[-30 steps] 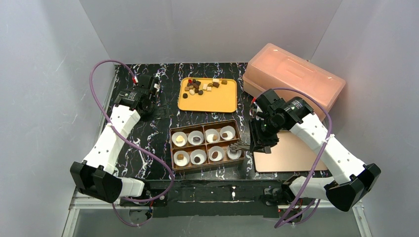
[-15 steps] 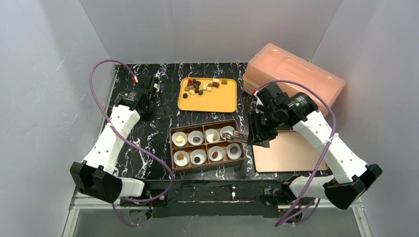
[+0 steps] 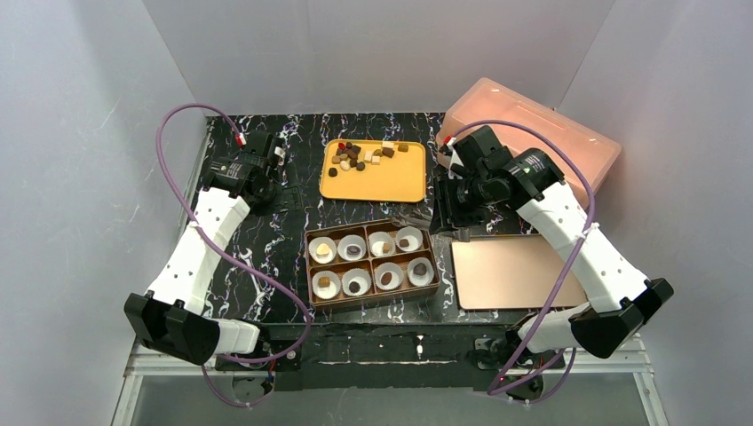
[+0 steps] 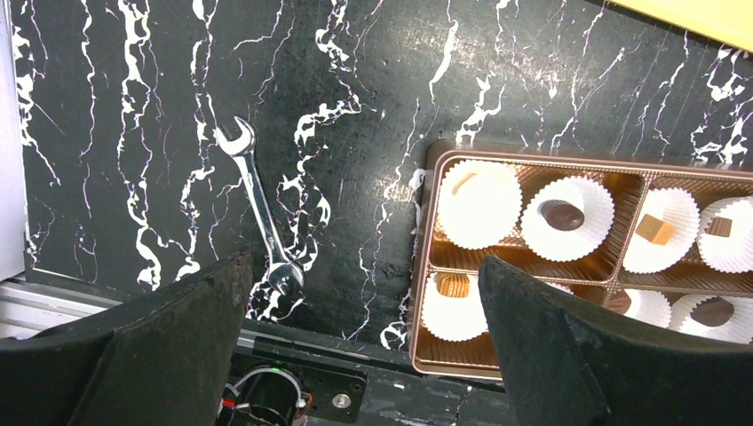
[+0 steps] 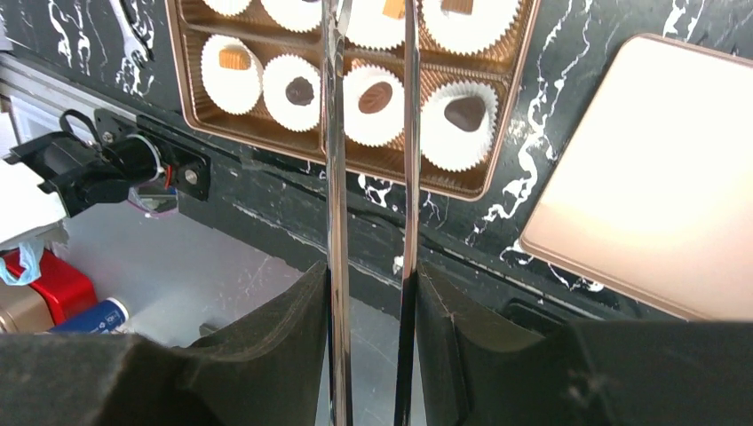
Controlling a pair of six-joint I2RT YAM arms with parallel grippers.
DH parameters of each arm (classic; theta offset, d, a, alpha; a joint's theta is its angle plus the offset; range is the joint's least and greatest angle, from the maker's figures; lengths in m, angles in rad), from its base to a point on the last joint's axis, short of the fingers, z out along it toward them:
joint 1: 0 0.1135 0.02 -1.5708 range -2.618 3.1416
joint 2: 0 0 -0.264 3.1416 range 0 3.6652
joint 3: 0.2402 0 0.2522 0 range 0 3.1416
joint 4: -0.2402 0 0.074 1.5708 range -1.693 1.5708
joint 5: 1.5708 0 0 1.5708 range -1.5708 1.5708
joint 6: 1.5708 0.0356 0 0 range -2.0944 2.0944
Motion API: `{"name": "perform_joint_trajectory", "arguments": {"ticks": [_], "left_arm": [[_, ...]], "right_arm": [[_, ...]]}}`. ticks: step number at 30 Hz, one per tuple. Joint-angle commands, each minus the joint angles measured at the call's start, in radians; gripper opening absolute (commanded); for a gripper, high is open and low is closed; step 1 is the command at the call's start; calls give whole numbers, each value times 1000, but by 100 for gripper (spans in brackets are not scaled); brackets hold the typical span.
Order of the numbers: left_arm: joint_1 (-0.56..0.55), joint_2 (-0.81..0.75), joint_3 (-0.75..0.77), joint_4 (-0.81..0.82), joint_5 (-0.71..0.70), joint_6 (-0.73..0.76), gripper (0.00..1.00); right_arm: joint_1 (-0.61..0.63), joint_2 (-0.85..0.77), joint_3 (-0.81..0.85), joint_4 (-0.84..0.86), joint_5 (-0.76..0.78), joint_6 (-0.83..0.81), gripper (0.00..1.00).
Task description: Pack the chocolate
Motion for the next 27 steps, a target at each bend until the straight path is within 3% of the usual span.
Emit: {"name": "perform_joint_trajectory", "arguments": {"ticks": [1, 16, 27], "left_arm": [[8, -12, 44, -38, -5, 11, 100], [8, -23, 90, -64, 21, 11, 99], [8, -18, 194, -111, 10, -30, 100]], "right_arm": [[5, 27, 59, 88, -5, -5, 46], [8, 184, 158, 287, -25, 28, 46], [73, 573, 506, 426, 3, 27, 46]]}}
